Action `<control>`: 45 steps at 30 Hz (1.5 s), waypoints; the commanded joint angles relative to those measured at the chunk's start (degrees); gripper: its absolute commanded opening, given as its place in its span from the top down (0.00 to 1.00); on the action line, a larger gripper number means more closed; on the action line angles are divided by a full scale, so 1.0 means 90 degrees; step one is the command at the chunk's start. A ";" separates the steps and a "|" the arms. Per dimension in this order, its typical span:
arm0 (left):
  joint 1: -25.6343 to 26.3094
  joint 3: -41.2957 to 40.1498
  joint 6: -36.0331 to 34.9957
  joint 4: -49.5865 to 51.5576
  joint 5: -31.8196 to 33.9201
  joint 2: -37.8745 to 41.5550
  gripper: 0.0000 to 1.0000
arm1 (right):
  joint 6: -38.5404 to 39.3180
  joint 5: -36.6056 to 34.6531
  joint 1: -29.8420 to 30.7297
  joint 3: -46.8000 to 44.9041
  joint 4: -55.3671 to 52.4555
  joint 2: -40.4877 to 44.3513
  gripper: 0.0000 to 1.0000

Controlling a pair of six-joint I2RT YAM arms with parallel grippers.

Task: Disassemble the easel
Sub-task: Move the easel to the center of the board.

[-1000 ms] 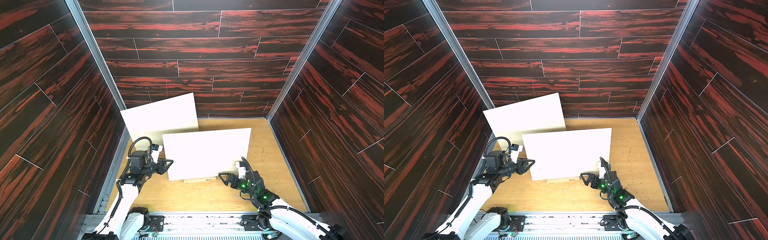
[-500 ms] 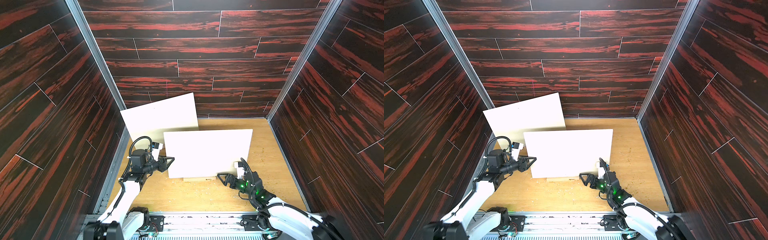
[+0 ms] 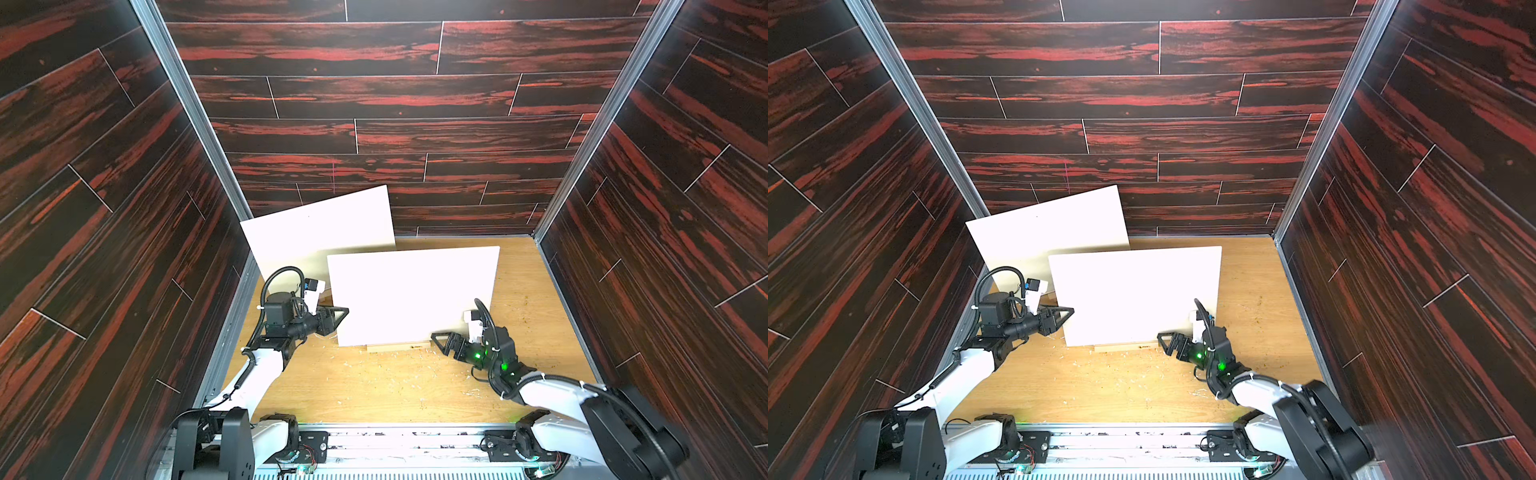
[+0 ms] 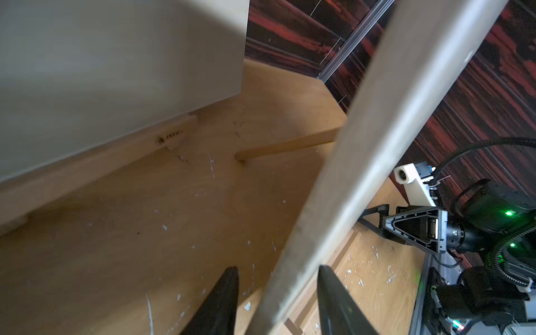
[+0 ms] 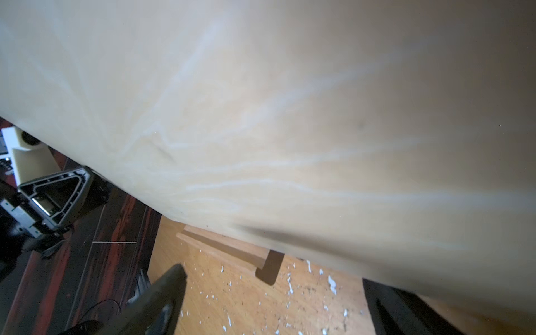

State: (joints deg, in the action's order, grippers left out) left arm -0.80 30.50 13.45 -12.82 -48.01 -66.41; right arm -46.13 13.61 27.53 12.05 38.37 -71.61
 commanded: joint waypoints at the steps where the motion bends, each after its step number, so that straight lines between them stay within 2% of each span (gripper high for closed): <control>1: -0.0049 -0.0048 0.0165 -0.0596 -0.0023 -0.0060 0.51 | 0.0159 0.0337 -0.0298 0.0239 0.0500 -0.0273 0.02; 7: -0.0048 -0.0067 0.0595 -0.1576 -0.0176 -0.0357 0.51 | 0.0459 0.1153 -0.0790 0.0613 0.0325 -0.0612 0.02; 10: -0.0049 0.0075 0.0785 -0.1914 -0.0483 -0.0645 0.55 | 0.0586 0.1388 -0.0890 0.0810 0.0231 -0.0789 0.02; 16: -0.0019 0.0159 0.1533 -0.3227 -0.0646 -0.1182 0.57 | 0.0715 0.1794 -0.1064 0.1099 0.0278 -0.1198 0.02; 27: 0.0189 0.0351 0.1397 -0.3289 -0.0750 -0.1638 0.67 | 0.0885 0.2166 -0.1324 0.1302 0.0391 -0.1581 0.02; 39: 0.0217 0.0263 0.0741 -0.2486 -0.0711 -0.1704 0.87 | 0.0876 0.2258 -0.1407 0.1362 0.0507 -0.1683 0.02; 41: 0.0206 0.0267 0.0697 -0.2494 -0.0784 -0.1794 0.93 | 0.0830 0.2251 -0.1413 0.1301 0.0552 -0.1627 0.02; 45: 0.0206 0.0307 0.0722 -0.2444 -0.0977 -0.1991 0.96 | 0.0531 0.2134 -0.1503 0.1038 0.1027 -0.1625 0.02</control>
State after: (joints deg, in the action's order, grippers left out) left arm 1.89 33.23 19.42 -40.80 -59.66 -82.00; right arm -39.48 32.99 14.68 23.05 43.55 -85.62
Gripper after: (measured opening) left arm 0.192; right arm 0.979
